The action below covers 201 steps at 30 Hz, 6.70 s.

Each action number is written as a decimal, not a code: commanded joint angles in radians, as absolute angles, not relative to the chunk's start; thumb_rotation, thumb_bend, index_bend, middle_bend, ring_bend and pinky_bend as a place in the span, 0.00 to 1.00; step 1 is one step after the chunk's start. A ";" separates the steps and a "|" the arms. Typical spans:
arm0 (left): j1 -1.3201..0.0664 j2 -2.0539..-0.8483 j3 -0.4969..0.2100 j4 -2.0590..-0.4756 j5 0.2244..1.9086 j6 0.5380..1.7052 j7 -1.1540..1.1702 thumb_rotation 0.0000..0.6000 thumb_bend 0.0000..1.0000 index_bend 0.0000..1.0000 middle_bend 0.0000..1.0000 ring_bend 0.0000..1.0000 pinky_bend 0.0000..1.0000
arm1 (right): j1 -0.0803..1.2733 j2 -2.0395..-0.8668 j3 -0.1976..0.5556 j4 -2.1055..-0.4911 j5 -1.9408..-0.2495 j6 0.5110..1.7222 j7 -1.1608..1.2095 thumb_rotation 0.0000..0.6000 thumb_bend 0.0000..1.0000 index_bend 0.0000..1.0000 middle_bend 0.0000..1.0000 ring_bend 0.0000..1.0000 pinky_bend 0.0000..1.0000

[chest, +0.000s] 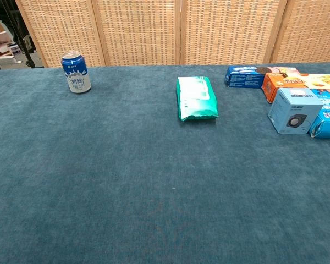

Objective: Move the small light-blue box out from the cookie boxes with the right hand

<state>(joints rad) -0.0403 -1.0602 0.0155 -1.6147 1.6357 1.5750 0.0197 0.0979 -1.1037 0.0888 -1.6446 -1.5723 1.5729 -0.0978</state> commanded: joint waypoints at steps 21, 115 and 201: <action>-0.047 -1.079 -0.016 -1.638 1.580 1.564 0.057 1.00 0.00 0.00 0.00 0.00 0.00 | 0.409 -1.135 0.198 -1.407 -1.520 1.184 0.038 1.00 0.00 0.00 0.00 0.00 0.00; -0.075 -1.064 -0.038 -1.663 1.493 1.497 0.054 1.00 0.00 0.00 0.00 0.00 0.00 | 0.692 -1.249 0.028 -1.655 -1.560 0.968 -0.066 1.00 0.00 0.00 0.00 0.00 0.01; -0.073 -1.063 -0.034 -1.663 1.495 1.493 0.053 1.00 0.00 0.00 0.00 0.00 0.00 | 0.598 -1.176 -0.074 -1.603 -1.609 0.997 0.007 1.00 0.00 0.00 0.00 0.00 0.02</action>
<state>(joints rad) -0.0733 -1.0629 -0.0342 -1.6631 1.4947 1.4928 0.0528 0.6028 -1.1594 -0.0739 -1.6206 -1.6049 0.9935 0.0167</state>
